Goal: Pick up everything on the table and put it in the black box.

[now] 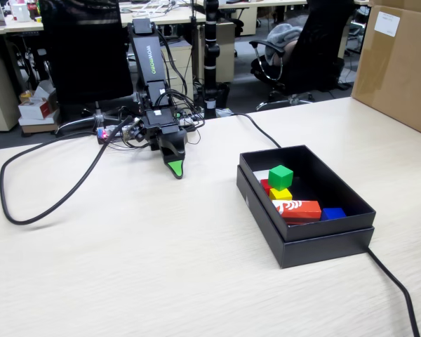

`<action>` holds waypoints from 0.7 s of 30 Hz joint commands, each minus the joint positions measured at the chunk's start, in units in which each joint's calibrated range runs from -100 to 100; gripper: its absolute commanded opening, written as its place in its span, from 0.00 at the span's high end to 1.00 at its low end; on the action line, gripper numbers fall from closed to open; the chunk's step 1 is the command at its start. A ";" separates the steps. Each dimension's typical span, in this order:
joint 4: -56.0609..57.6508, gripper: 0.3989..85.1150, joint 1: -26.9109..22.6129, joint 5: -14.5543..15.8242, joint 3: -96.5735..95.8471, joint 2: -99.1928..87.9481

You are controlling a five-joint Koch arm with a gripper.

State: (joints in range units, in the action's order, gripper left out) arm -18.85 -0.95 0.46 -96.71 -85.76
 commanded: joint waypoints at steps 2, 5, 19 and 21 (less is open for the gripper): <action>-1.92 0.42 0.39 0.00 -0.02 0.56; -1.66 0.43 0.39 -0.05 -0.02 3.66; -1.66 0.43 0.49 -0.05 -0.02 3.78; -1.66 0.43 0.49 -0.05 -0.02 3.78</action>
State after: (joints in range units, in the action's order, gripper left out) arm -20.02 -0.46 0.46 -96.99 -82.91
